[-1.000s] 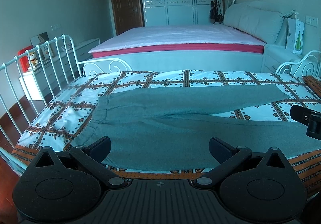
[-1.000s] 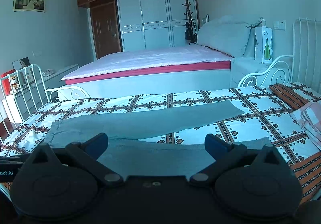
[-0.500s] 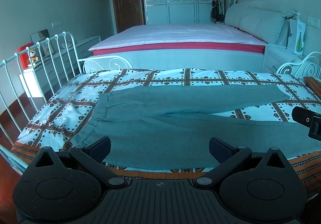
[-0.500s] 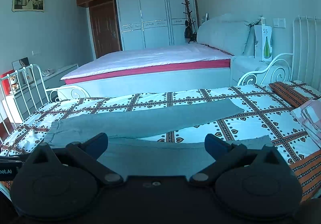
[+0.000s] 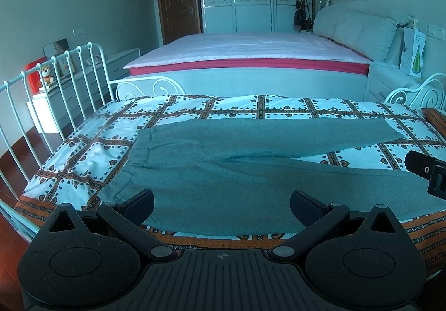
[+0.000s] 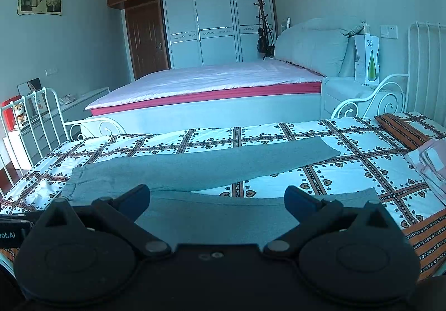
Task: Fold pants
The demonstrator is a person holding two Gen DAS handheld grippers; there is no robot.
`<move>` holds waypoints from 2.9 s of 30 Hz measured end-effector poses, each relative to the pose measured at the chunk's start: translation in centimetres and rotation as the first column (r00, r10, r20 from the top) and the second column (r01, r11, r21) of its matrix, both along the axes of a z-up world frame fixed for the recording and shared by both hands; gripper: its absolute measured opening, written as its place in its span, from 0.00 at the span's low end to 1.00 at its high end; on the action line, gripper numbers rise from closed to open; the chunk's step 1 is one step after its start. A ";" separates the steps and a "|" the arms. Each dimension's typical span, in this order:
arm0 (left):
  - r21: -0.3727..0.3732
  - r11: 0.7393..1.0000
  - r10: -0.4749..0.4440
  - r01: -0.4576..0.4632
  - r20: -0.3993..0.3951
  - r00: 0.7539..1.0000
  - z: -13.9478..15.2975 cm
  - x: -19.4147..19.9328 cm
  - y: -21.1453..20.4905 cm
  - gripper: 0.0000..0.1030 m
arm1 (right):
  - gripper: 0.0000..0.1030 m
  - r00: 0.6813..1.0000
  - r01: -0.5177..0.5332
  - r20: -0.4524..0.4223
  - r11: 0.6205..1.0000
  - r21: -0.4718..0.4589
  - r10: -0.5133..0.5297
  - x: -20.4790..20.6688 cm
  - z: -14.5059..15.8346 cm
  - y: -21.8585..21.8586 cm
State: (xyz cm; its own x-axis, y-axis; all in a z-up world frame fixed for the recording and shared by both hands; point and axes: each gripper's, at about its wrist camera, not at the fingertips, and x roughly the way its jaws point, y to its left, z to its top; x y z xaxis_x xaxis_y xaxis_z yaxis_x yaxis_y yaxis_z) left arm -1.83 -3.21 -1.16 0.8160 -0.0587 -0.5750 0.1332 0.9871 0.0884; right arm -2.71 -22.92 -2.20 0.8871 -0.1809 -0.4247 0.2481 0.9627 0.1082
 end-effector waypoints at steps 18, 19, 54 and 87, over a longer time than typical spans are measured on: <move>0.004 1.000 -0.001 0.001 -0.046 0.999 -1.3 2.2 0.3 1.00 | 0.94 0.999 -0.027 -0.029 1.000 -0.011 0.027 1.1 -0.9 0.5; 0.006 1.000 0.001 -0.001 -0.048 0.999 -1.4 2.5 0.4 1.00 | 0.94 0.999 -0.030 -0.034 0.999 -0.011 0.030 1.4 -1.1 0.5; 0.153 0.971 -0.139 0.184 -0.265 0.954 -9.7 36.6 10.6 1.00 | 0.88 0.854 -0.485 -0.206 0.874 0.016 0.478 29.2 -5.9 2.4; 0.149 0.877 -0.373 0.456 -0.387 0.843 -17.1 52.3 14.0 0.19 | 0.00 0.483 -0.815 -0.600 0.578 -0.041 0.638 54.0 -14.6 7.3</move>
State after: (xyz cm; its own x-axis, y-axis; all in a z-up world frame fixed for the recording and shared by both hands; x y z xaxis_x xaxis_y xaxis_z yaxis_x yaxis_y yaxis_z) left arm 50.51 10.81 -18.29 0.4979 -0.1818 -0.8480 0.5879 0.7896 0.1758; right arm 51.31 -15.62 -16.78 0.4391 0.2448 -0.8644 -0.6299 0.7700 -0.1019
